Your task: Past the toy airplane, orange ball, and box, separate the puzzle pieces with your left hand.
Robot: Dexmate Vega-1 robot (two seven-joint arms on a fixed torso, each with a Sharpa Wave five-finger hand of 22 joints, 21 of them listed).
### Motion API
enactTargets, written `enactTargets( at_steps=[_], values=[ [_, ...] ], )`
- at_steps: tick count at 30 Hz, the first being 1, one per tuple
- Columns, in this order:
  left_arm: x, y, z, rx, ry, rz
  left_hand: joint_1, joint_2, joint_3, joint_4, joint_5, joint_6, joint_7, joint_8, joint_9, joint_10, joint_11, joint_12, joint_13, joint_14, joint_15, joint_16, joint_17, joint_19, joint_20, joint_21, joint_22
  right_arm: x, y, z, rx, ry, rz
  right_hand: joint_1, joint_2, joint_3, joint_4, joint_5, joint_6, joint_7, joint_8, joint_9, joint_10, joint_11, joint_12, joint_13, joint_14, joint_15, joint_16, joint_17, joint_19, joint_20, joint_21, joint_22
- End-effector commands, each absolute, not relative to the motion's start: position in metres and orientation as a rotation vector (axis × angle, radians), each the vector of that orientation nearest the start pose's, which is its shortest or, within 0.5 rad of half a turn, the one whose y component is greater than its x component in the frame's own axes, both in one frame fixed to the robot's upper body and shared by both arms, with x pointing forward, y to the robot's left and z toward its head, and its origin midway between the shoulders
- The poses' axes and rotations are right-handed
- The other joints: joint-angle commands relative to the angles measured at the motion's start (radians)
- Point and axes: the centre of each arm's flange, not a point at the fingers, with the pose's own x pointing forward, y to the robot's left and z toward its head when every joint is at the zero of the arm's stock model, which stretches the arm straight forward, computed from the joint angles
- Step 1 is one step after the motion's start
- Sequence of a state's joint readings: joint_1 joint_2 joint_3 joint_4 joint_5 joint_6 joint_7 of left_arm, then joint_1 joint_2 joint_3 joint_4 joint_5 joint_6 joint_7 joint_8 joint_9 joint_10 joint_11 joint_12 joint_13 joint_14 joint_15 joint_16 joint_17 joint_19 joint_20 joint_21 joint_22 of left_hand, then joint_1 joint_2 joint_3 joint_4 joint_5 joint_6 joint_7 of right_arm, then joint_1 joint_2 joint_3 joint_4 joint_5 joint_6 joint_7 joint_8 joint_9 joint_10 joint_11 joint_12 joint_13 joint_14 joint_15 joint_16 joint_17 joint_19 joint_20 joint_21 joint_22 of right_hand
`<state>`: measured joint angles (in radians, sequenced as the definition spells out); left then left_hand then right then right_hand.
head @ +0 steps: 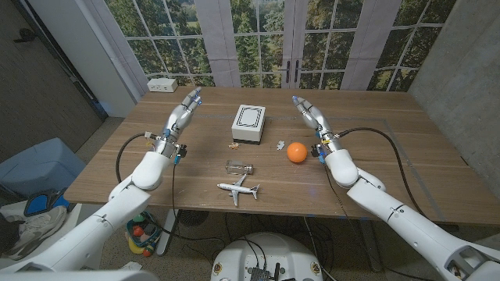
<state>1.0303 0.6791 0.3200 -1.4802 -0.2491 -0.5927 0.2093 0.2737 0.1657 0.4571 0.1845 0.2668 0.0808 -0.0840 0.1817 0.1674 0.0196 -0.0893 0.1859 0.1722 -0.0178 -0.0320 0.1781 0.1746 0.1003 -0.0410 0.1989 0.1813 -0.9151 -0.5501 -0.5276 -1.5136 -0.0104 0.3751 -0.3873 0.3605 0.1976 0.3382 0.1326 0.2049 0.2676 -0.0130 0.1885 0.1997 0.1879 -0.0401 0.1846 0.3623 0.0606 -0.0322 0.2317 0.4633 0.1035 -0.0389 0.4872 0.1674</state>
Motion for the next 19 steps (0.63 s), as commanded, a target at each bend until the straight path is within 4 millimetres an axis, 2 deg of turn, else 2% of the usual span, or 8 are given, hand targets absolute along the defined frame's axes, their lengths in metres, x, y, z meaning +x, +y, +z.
enactTargets(
  at_steps=[1,12,19],
  values=[
    [0.570,0.311,-0.029,0.137,-0.929,-0.136,-0.013,0.052,0.016,0.000,0.008,-0.001,-0.011,-0.001,0.002,0.005,-0.008,0.007,0.000,0.006,-0.091,0.007,0.004,0.006,-0.122,0.006,-0.001,0.591,-0.214,-0.030,-0.220,-0.893,0.129,-0.003,0.006,0.014,0.000,0.005,0.011,0.000,0.003,0.000,0.007,-0.001,0.005,-0.003,0.005,-0.090,-0.003,-0.003,0.014,-0.113,-0.002,0.001],
    [0.575,0.312,-0.034,-0.068,-0.907,-0.179,-0.026,0.047,0.035,0.001,0.008,0.007,-0.014,0.000,0.002,0.016,-0.007,0.009,0.000,0.017,-0.094,0.009,0.004,0.021,-0.125,0.012,-0.001,0.599,-0.225,-0.029,-0.016,-0.892,0.176,-0.014,-0.001,0.030,0.007,0.008,0.016,0.006,0.004,-0.006,0.012,0.006,0.006,-0.017,0.013,-0.082,-0.008,-0.017,0.024,-0.111,-0.008,0.000],
    [0.578,0.320,-0.048,-0.188,-0.868,-0.175,-0.033,0.045,0.043,0.000,0.008,0.007,-0.010,-0.001,0.003,0.016,-0.002,0.008,0.000,0.020,-0.092,0.009,0.004,0.025,-0.126,0.013,-0.001,0.604,-0.232,-0.032,0.103,-0.894,0.170,-0.021,-0.004,0.038,0.011,0.008,0.021,0.014,0.005,-0.008,0.015,0.015,0.008,-0.025,0.018,-0.077,-0.011,-0.026,0.029,-0.108,-0.012,0.000]
  ],
)
